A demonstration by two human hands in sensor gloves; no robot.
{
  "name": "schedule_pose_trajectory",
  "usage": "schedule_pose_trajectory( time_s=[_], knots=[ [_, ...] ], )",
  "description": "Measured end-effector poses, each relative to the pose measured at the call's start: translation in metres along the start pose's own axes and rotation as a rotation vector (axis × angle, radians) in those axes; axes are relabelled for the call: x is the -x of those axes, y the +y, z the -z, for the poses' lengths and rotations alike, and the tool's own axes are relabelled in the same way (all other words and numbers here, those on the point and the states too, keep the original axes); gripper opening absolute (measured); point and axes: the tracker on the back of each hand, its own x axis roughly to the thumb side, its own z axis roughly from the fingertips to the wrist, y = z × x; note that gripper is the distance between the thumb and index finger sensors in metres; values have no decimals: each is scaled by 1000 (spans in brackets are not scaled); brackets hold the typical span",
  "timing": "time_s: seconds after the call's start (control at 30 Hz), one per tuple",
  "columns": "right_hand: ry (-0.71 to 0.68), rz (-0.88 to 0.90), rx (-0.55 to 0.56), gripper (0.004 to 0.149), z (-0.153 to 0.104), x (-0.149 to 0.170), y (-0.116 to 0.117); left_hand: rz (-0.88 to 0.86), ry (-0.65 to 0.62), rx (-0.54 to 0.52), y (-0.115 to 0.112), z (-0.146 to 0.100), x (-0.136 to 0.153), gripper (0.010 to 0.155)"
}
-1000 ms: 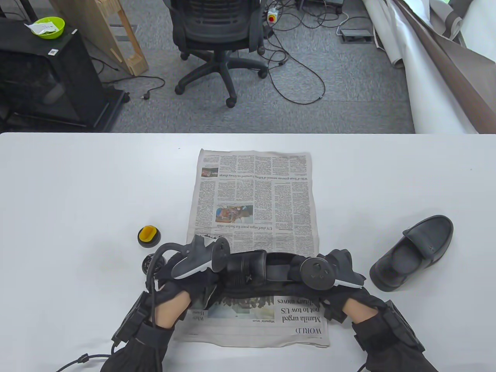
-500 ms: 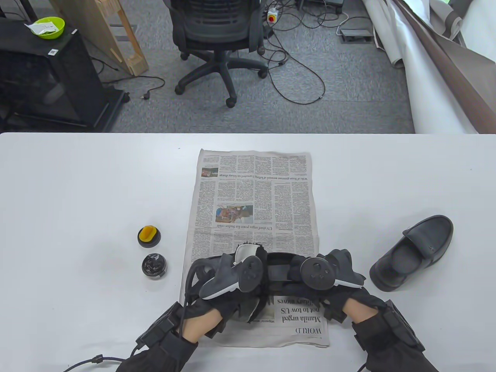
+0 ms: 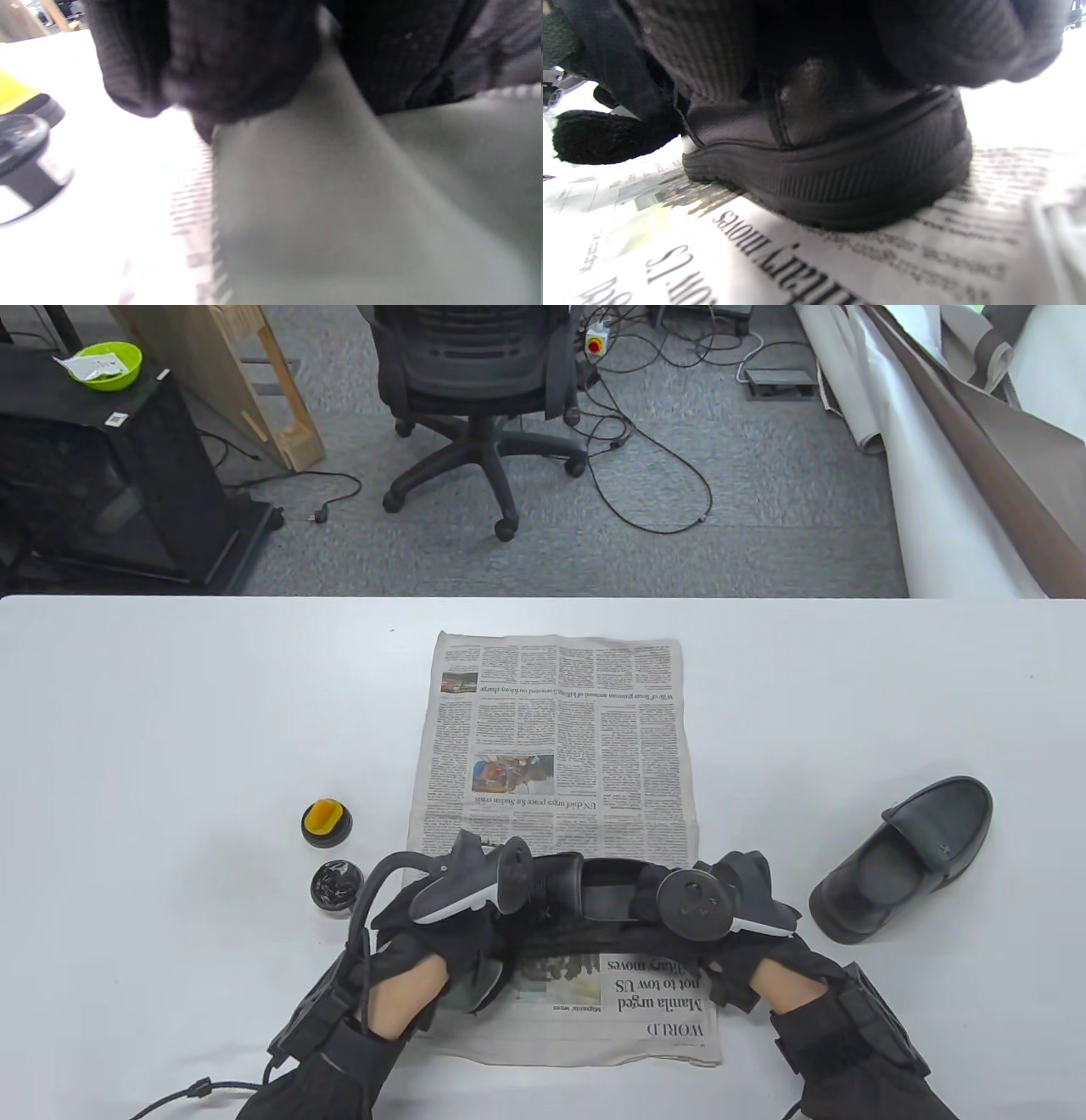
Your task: Dip and apply built-in sponge shoe polish on shoes
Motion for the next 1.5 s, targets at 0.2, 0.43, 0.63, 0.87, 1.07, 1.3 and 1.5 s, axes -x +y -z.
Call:
schedule_pose_trajectory(
  time_s=[0.2, 0.43, 0.63, 0.87, 1.07, 1.3, 1.5],
  knots=[
    [0, 0, 0, 40, 0, 0, 0, -8, 94, 5, 5, 1, 34, 51],
    [0, 4, 2, 40, 0, 0, 0, -308, -143, -295, 19, -7, -4, 50],
    [1, 7, 3, 40, 0, 0, 0, -252, -99, -376, 17, 1, -39, 51],
    [1, 7, 3, 40, 0, 0, 0, -168, -15, -244, 9, 11, -15, 51],
    [2, 5, 4, 40, 0, 0, 0, -117, 74, -211, 7, 10, 10, 51],
    [2, 5, 3, 40, 0, 0, 0, -96, 199, -98, 8, 8, 38, 49],
    [3, 7, 4, 40, 0, 0, 0, -249, 84, -271, 17, 0, 28, 49]
  ],
)
